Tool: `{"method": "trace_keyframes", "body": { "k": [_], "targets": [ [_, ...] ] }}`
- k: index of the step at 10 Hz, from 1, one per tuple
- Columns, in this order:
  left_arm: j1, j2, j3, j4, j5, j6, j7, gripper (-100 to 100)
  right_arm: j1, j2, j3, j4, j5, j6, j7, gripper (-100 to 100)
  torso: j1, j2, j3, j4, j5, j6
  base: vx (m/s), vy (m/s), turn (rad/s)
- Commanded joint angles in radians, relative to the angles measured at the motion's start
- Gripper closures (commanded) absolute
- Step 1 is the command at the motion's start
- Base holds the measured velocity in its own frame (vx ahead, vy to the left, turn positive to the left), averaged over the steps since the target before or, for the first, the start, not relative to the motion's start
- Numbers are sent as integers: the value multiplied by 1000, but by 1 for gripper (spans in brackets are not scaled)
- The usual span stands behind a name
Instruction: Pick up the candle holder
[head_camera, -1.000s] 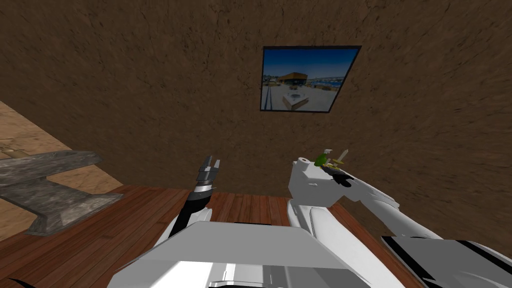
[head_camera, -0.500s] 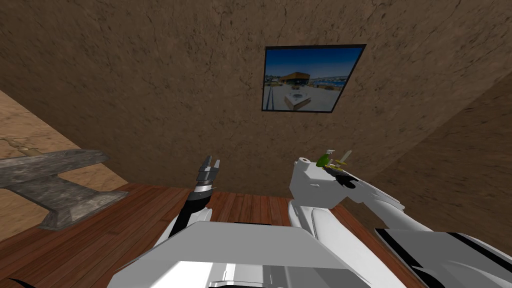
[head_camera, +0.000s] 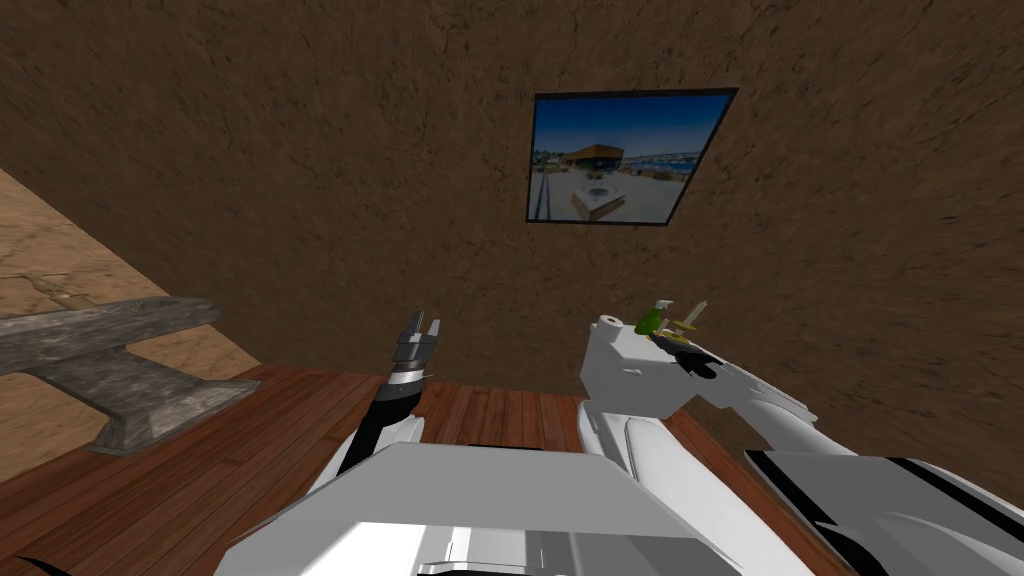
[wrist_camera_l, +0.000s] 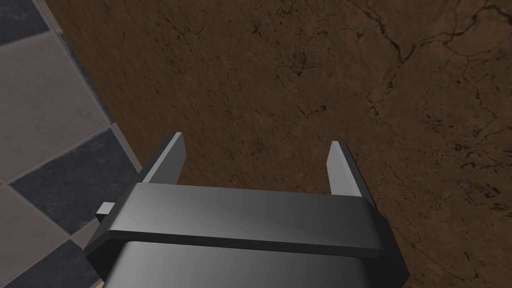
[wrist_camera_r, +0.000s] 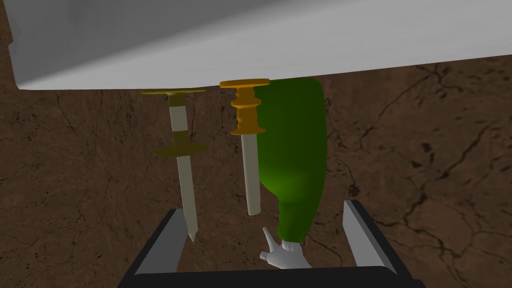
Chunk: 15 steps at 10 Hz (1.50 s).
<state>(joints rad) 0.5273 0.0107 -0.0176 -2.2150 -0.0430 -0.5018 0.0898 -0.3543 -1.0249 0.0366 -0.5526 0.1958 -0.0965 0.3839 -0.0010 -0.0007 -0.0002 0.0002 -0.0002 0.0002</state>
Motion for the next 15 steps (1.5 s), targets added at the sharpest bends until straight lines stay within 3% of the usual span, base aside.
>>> {"method": "trace_keyframes", "body": {
  "k": [1,5,6,7,15],
  "targets": [
    [0,0,0,0,0,0,0,0,0,0,0,0,0,0,0,100,0,0,0,0,0,0,0,0,0],
    [0,0,0,0,0,0,0,0,0,0,0,0,0,0,0,100,0,0,0,0,0,0,0,0,0],
    [0,0,0,0,0,0,0,0,0,0,0,0,0,0,0,0,0,0,0,0,0,0,0,0,0],
    [0,0,0,0,0,0,0,0,8,19,-24,-3,7,-22,35,-100,0,0,0,0,0,0,-48,-13,-38],
    [0,0,0,0,0,0,0,0,36,103,-127,-16,36,-122,192,-100,-3,4,2,1,-1,0,-62,-30,-31]
  ]
}}
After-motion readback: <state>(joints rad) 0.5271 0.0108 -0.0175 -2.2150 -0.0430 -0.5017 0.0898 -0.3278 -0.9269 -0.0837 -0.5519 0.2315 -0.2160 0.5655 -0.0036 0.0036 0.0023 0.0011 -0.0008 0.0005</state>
